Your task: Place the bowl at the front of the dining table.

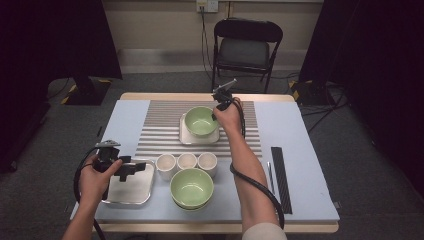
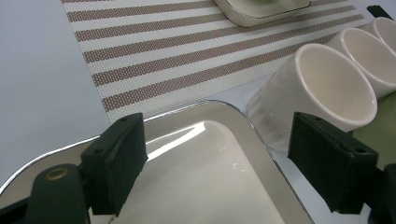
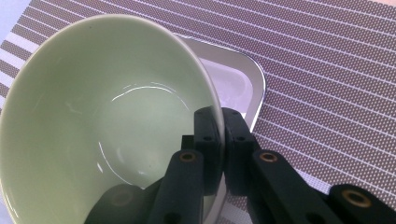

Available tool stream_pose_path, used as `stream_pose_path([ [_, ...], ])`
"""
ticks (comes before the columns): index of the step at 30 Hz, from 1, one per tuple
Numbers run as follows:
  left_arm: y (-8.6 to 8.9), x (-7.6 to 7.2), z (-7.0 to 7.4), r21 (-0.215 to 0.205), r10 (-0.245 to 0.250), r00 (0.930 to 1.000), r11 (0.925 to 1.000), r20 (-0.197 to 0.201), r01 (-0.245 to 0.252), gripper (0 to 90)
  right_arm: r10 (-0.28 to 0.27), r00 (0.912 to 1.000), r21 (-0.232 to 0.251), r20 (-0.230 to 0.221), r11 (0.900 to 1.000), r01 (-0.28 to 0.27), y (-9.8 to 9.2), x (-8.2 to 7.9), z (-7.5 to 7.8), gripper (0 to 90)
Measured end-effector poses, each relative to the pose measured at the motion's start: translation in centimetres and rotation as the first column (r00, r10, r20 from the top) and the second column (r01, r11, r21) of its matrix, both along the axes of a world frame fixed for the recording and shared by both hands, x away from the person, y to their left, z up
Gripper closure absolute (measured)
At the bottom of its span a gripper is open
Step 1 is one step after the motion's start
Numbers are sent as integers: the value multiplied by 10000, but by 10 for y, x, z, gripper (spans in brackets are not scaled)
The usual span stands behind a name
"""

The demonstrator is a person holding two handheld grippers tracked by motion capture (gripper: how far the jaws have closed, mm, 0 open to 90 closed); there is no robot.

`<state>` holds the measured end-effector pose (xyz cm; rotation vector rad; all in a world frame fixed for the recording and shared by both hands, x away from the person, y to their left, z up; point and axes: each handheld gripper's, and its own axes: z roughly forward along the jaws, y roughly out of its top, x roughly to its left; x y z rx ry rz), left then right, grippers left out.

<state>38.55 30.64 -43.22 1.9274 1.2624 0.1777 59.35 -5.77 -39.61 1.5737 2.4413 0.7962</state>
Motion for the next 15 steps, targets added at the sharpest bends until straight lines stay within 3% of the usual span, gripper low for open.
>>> stream_pose_path([
  [15, -1, 0, 0, 2, -39, 10000, 10000, 25, 39, 188, -77, 10000, -68, 61, 9999, 78, 3, 3, -4, 860],
])
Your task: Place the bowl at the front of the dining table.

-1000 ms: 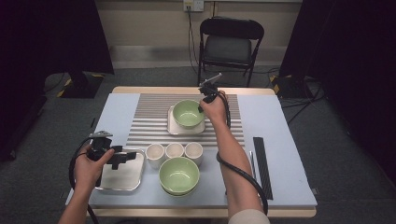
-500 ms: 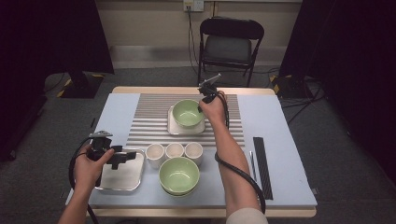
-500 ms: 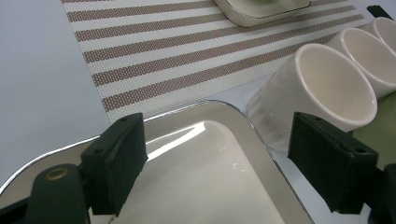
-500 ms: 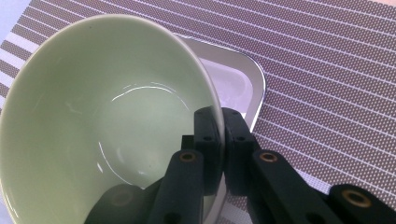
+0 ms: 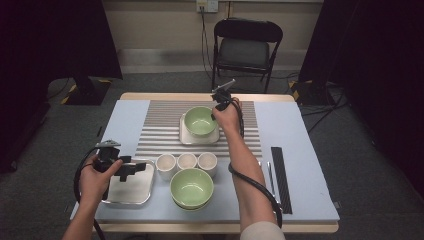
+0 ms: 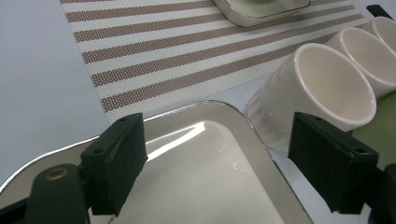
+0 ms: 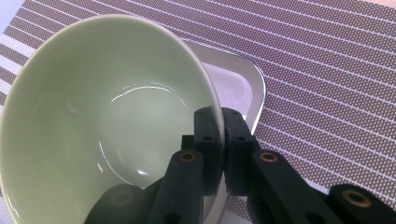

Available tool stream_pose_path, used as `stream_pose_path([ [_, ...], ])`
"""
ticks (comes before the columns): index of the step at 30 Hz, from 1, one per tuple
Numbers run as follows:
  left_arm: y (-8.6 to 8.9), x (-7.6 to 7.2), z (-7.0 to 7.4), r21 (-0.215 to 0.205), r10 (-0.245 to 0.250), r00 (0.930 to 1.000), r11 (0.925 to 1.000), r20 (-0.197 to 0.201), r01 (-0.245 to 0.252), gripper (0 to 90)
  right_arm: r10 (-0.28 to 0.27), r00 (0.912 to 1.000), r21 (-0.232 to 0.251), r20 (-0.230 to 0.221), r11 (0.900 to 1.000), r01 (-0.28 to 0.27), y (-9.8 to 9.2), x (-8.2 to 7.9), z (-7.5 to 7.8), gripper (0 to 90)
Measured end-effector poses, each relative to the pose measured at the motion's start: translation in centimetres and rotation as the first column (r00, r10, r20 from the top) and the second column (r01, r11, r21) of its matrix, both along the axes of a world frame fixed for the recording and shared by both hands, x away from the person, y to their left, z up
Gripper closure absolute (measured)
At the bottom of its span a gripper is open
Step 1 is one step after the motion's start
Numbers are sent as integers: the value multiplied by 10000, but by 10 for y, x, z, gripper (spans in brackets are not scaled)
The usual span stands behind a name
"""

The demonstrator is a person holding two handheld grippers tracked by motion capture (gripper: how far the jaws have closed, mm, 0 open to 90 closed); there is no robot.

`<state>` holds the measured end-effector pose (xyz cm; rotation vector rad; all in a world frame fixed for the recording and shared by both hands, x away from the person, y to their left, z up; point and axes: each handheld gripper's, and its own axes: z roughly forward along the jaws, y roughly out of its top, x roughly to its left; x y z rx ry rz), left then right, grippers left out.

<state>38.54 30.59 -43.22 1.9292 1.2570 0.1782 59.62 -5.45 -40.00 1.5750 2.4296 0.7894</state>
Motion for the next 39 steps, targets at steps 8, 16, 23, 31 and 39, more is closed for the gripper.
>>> stream_pose_path([
  [8, 0, 0, 0, -20, -12, 10000, 10000, 18, 12, 188, -113, 9998, -40, -136, 9999, 113, 2, 1, -3, 860],
  [16, 1, -1, 1, 6, 24, 10000, 10000, 49, -24, 188, -165, 9998, 9, -118, 9999, 166, 2, 2, -7, 861],
  [23, 2, -1, 2, -68, 31, 10000, 10000, 58, -30, 188, -247, 9997, 21, -43, 9997, 247, 3, 3, -8, 860],
  [31, 1, -1, 2, -44, 18, 10000, 10000, 59, -18, 188, -279, 9996, 26, 91, 9996, 279, 3, 3, -9, 857],
  [39, 0, -1, 1, 0, -19, 10000, 10000, 36, 19, 188, -423, 9990, 88, 150, 9991, 422, 4, 4, -10, 855],
])
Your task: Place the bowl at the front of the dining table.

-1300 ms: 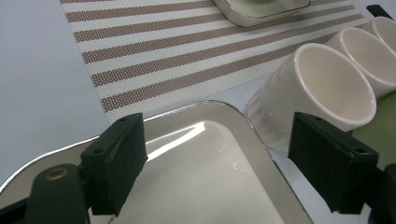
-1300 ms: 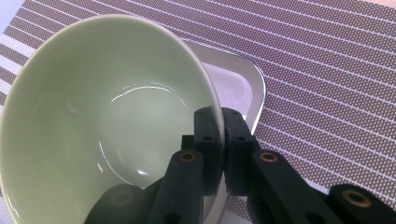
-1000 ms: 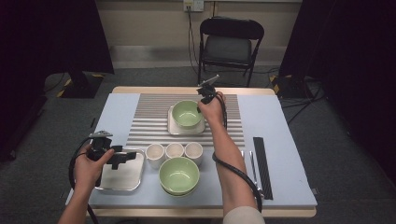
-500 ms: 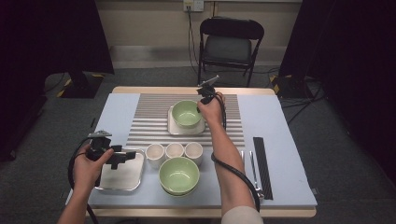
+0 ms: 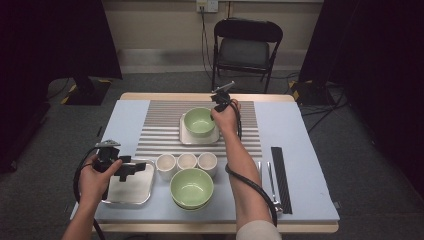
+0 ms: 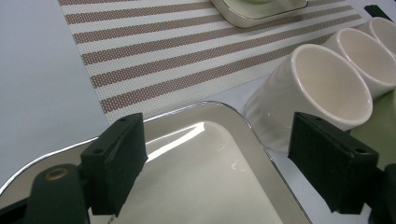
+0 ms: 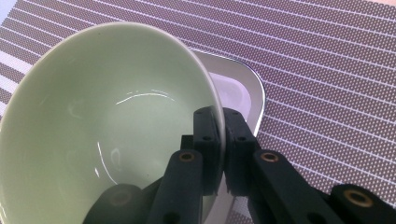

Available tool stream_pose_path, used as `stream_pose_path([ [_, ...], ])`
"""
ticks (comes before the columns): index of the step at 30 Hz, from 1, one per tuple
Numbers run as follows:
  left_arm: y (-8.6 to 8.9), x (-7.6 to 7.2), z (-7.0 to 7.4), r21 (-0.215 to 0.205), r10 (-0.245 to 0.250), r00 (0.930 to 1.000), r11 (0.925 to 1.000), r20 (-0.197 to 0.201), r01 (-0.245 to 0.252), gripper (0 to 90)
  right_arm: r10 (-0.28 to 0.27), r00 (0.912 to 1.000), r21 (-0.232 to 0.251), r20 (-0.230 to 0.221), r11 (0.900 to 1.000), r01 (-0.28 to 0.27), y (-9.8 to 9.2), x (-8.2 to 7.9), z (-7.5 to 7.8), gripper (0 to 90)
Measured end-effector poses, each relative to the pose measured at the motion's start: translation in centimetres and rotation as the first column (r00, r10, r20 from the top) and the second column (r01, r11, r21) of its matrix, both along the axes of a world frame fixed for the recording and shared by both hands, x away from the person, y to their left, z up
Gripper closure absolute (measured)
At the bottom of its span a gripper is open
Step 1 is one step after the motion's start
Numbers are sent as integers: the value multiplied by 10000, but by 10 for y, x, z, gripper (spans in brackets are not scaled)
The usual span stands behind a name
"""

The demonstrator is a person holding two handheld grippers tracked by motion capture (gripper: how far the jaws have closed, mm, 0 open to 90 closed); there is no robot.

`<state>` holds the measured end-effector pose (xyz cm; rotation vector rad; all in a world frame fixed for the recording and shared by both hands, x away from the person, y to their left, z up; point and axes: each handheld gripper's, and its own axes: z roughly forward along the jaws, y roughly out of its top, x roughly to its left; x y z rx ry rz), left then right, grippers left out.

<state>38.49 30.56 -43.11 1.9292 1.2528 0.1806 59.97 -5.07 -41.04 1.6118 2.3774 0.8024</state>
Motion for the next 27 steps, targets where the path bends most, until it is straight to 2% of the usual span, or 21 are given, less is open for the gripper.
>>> stream_pose_path([
  [9, 0, -1, 1, -14, 21, 10000, 10000, 26, -21, 188, -92, 9999, 53, 84, 9999, 91, 0, 0, -2, 851],
  [27, 0, 0, 1, -14, -17, 10000, 10000, 30, 17, 188, -6, 9989, -175, 478, 9998, 14, 2, -1, -3, 814],
])
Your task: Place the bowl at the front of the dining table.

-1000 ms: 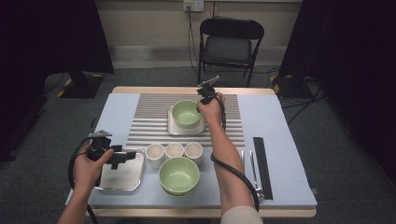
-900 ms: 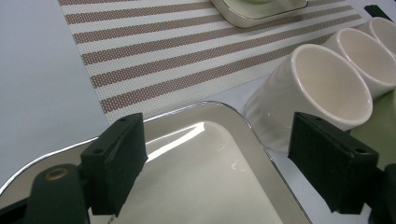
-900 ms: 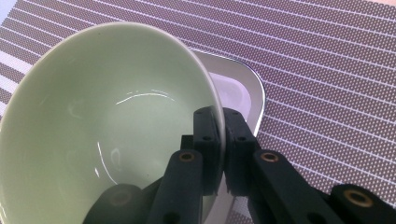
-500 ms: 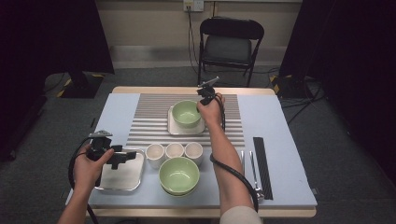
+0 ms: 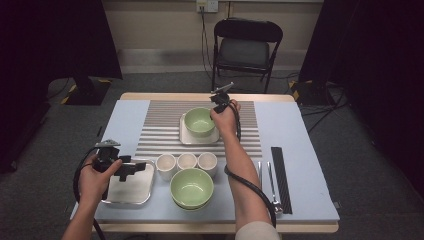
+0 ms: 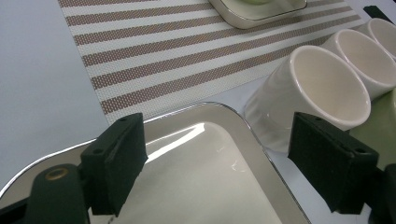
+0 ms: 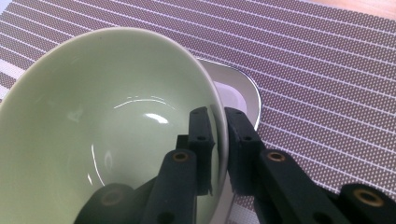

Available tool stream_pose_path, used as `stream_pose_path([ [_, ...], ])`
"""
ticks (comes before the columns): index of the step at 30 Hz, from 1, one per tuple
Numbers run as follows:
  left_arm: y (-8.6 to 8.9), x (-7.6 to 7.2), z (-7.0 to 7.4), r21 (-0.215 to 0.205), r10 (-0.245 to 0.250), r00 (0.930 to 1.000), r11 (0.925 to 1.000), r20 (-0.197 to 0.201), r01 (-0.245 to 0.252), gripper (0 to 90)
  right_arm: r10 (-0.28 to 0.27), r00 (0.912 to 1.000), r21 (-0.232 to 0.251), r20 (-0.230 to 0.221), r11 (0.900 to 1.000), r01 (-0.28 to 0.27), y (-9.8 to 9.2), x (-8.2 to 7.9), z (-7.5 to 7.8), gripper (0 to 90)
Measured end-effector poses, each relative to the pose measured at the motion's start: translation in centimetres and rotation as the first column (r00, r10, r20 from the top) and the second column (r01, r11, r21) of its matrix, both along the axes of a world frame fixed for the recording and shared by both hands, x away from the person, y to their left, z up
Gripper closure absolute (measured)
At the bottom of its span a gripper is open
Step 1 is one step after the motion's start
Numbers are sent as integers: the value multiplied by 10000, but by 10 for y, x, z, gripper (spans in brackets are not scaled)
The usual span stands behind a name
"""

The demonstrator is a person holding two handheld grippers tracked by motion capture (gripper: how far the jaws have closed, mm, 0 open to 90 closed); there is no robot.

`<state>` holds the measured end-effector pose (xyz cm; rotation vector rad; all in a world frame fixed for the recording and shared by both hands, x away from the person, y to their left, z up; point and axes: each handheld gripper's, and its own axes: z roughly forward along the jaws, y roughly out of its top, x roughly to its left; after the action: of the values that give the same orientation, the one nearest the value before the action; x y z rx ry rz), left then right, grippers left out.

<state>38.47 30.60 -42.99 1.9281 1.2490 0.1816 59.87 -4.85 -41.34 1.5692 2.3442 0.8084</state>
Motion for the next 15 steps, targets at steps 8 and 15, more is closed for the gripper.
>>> stream_pose_path([
  [8, 0, -1, 1, -31, 35, 10000, 10000, 43, -34, 188, 64, 9999, -228, 123, 9997, -61, 4, -1, 1, 763],
  [15, 1, -1, 2, -25, 6, 10000, 10000, 49, -5, 188, -20, 9995, -335, 317, 9994, 30, 4, -1, 0, 666],
])
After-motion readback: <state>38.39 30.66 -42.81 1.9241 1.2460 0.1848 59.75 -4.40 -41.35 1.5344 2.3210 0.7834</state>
